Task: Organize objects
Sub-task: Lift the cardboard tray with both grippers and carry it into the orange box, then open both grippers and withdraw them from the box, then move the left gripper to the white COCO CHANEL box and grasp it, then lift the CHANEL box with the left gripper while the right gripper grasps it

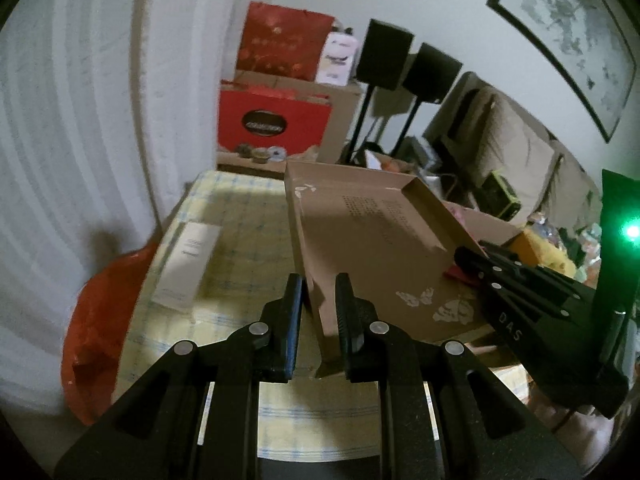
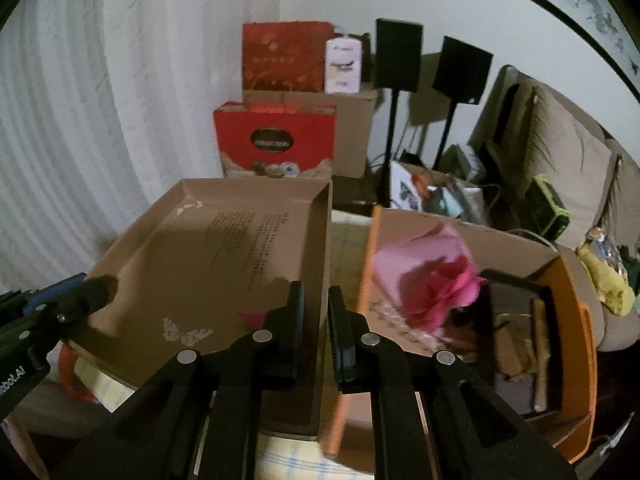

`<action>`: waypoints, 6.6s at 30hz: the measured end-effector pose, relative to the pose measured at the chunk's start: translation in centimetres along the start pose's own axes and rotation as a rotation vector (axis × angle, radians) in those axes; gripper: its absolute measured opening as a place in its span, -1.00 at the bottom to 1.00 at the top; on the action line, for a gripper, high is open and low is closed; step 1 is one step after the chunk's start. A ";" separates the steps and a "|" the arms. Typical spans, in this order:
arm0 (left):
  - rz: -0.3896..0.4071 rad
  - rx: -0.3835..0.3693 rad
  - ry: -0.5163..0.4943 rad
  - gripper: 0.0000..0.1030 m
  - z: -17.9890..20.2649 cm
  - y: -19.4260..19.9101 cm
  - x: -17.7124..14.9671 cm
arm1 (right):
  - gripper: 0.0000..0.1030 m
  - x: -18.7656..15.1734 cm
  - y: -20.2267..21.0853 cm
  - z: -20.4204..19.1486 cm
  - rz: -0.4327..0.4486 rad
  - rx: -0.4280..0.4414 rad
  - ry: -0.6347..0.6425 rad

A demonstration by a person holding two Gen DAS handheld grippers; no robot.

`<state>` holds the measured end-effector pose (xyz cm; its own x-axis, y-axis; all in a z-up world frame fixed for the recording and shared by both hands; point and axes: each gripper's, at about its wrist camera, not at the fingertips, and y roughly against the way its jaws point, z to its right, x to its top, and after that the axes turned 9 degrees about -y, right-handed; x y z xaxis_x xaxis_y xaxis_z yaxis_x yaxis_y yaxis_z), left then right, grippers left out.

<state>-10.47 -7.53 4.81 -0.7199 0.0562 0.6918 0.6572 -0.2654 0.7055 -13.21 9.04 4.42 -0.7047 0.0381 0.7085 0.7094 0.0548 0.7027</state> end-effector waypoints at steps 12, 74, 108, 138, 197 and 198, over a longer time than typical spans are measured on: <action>0.019 -0.090 -0.095 -0.71 9.9 -1.6 1.8 | -0.78 0.8 3.9 9.1 0.056 -0.093 -0.063; -0.102 -0.229 -0.247 0.25 20.4 -5.3 -1.9 | -0.21 -3.0 6.8 26.3 0.071 -0.182 -0.190; 0.038 0.099 -0.064 0.95 0.1 3.5 -1.9 | 0.63 -1.9 4.6 4.2 0.055 0.104 0.006; -0.072 0.243 0.068 0.99 -12.6 -3.4 -5.1 | 0.73 -3.3 -2.3 -5.2 -0.069 0.220 0.112; -0.046 0.014 0.164 -0.10 -8.0 -5.8 -11.2 | -0.12 -6.3 -12.7 -9.7 -0.464 0.562 -0.235; -0.039 0.018 0.165 -0.10 -7.7 -5.5 -11.2 | -0.17 -6.3 -12.4 -9.7 -0.464 0.566 -0.231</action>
<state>-7.72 -14.11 -8.03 -0.7708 -0.0928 0.6303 0.6309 -0.2489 0.7349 -17.49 -1.61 -8.14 -0.9576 0.0901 0.2736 0.2694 0.6166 0.7398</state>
